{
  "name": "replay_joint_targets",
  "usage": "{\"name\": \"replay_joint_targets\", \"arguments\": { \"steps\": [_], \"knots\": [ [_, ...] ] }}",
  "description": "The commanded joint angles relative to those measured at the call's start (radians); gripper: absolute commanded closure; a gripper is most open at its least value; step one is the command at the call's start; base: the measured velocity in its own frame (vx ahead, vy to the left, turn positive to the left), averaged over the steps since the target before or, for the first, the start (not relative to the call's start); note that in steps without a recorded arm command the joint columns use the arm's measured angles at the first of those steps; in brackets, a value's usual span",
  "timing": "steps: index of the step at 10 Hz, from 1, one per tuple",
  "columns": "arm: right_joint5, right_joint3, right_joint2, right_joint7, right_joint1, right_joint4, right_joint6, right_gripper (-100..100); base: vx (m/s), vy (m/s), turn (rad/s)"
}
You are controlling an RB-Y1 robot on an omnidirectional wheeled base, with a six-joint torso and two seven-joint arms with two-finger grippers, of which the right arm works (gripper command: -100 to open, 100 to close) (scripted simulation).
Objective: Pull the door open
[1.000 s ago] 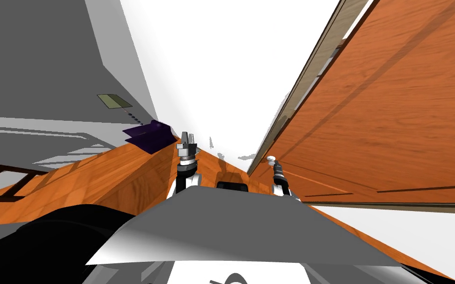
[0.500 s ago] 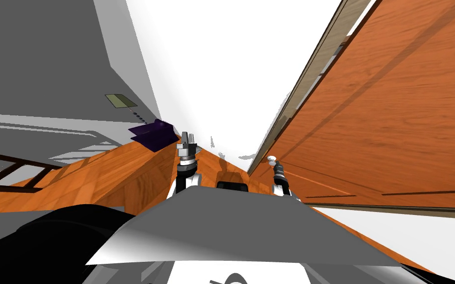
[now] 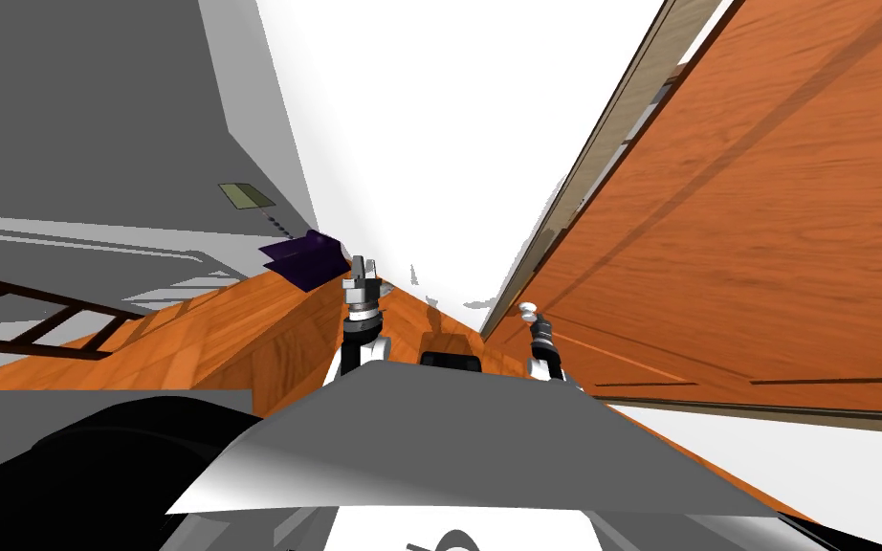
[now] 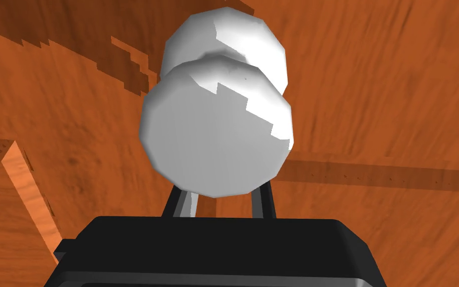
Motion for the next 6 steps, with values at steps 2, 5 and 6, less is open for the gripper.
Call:
{"name": "replay_joint_targets", "arguments": {
  "steps": [2, 5, 6],
  "knots": [
    [-0.006, 0.006, 0.006, -0.052, -0.014, 0.018, -0.012, 100, -0.029, -0.013, 0.052],
    [-0.024, 0.003, 0.006, -0.135, -0.014, 0.02, -0.011, 100, -0.028, -0.009, 0.054],
    [-0.032, 0.001, 0.005, -0.16, -0.014, 0.021, -0.01, 100, -0.046, -0.019, 0.091]
  ]
}}
